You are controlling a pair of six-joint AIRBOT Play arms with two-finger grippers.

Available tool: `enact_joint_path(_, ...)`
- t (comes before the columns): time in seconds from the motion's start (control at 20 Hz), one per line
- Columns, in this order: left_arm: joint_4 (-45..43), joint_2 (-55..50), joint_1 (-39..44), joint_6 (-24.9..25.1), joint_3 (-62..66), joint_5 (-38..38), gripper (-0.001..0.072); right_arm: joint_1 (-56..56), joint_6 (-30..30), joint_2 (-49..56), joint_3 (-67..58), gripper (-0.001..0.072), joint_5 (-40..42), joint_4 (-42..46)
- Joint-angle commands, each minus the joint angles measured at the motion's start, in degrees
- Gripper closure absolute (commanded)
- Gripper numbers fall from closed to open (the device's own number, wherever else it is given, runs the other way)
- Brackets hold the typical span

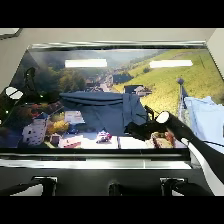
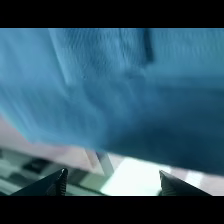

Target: Fold the shirts.

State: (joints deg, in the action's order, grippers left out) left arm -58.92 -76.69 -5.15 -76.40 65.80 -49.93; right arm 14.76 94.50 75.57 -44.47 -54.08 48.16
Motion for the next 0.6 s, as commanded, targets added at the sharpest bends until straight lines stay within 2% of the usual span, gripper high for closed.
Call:
enact_joint_path(0.0,0.0,0.5,-0.1,0.2,0.0,-2.2,0.0681,2.9,4.5,2.6,2.4,0.0046,12.0,-6.3)
enact_joint_path(0.05,0.0,0.7,-0.1,0.2,0.0,-2.2,0.0681,2.9,4.3,3.5,2.4,0.0068,11.0,-8.2)
enact_joint_path(0.1,0.0,0.8,-0.1,0.2,0.0,-2.2,0.0681,2.9,3.6,3.9,2.4,0.0309,10.3,-9.3)
enact_joint_path(0.15,0.0,0.9,-0.1,0.2,0.0,-2.2,0.0681,2.9,3.6,3.9,2.1,0.0645,9.5,-9.3)
enact_joint_path(0.25,0.0,2.3,-0.5,0.2,0.8,-2.6,0.0681,1.8,-0.7,2.4,-0.9,0.0666,7.3,-7.5)
enact_joint_path(0.3,0.0,3.7,-0.8,0.2,2.2,-2.8,0.0682,0.9,-1.1,0.2,-3.6,0.0667,6.3,-3.2)
enact_joint_path(0.55,-0.6,17.4,-3.4,0.1,17.1,-2.6,0.0683,-4.5,-0.4,-18.4,-25.9,0.0666,6.9,26.3)
